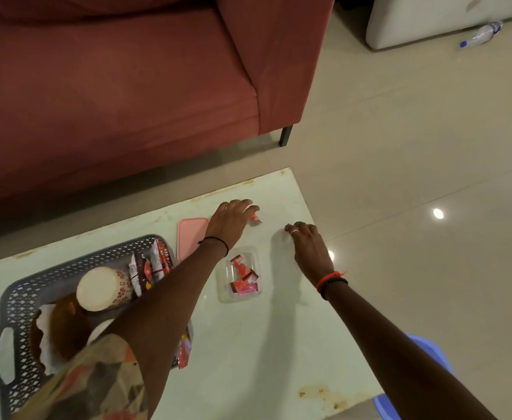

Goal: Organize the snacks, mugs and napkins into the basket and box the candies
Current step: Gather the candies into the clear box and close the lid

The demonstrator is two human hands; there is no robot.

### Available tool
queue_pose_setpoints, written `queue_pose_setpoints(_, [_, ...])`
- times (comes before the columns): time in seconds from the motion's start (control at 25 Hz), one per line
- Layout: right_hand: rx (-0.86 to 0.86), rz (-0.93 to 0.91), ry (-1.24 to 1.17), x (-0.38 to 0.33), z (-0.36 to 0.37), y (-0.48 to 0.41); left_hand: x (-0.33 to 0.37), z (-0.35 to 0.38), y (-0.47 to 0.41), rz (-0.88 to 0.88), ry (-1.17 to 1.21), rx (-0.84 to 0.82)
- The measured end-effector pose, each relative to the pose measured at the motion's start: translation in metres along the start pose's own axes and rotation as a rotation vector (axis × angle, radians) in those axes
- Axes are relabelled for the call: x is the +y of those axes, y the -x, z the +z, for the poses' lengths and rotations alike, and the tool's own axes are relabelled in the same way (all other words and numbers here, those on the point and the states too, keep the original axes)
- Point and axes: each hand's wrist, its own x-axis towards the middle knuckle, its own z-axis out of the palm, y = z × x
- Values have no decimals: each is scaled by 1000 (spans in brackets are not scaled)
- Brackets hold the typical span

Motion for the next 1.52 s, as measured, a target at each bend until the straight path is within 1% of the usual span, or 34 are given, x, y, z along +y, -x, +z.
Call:
queue_pose_setpoints(0.08, [-10, -36, 51, 2, 3, -1, 3, 5, -7, 11, -23, -63])
queue_pose_setpoints(0.16, [-13, -36, 67, 4, 6, 0, 6, 9, -9, -41, -12, -131])
queue_pose_setpoints(0.28, [-36, -18, 75, 6, 9, 4, 6, 10, -9, -150, 112, -165])
queue_pose_setpoints(0.4, [-36, 73, -22, 7, 10, 10, 12, -1, 0, -351, 340, -80])
queue_pose_setpoints(0.48, [-19, 157, -113, 7, 11, 15, 21, -9, 18, -484, 484, 38])
queue_pose_setpoints(0.56, [-22, 220, -149, 6, 12, 18, 34, -14, 43, -581, 580, 141])
queue_pose_setpoints(0.64, [-42, 236, -135, 2, 15, 18, 49, -15, 72, -644, 631, 170])
queue_pose_setpoints(0.76, [-48, 223, -101, 0, 17, 13, 65, -14, 98, -703, 654, 169])
queue_pose_setpoints(0.84, [-59, 236, -112, -1, 18, 10, 71, -13, 107, -689, 606, 203])
queue_pose_setpoints(0.92, [-50, 242, -134, -1, 18, 9, 75, -11, 114, -624, 525, 232])
queue_pose_setpoints(1.0, [-35, 245, -151, -1, 17, 9, 78, -5, 121, -571, 435, 218])
queue_pose_setpoints(1.08, [2, 258, -204, -4, 14, 10, 79, 3, 130, -530, 371, 152])
queue_pose_setpoints(1.16, [61, 311, -346, -13, 6, 12, 80, 7, 138, -513, 384, 50])
queue_pose_setpoints(1.2, [88, 340, -428, -19, 2, 13, 81, 9, 143, -516, 404, 38])
queue_pose_setpoints(1.28, [122, 371, -567, -34, -6, 20, 84, 7, 153, -544, 452, 77])
queue_pose_setpoints(1.36, [122, 353, -660, -51, -9, 30, 88, 3, 163, -581, 490, 120])
queue_pose_setpoints(1.52, [28, 292, -720, -78, -3, 44, 96, -8, 182, -610, 534, 136])
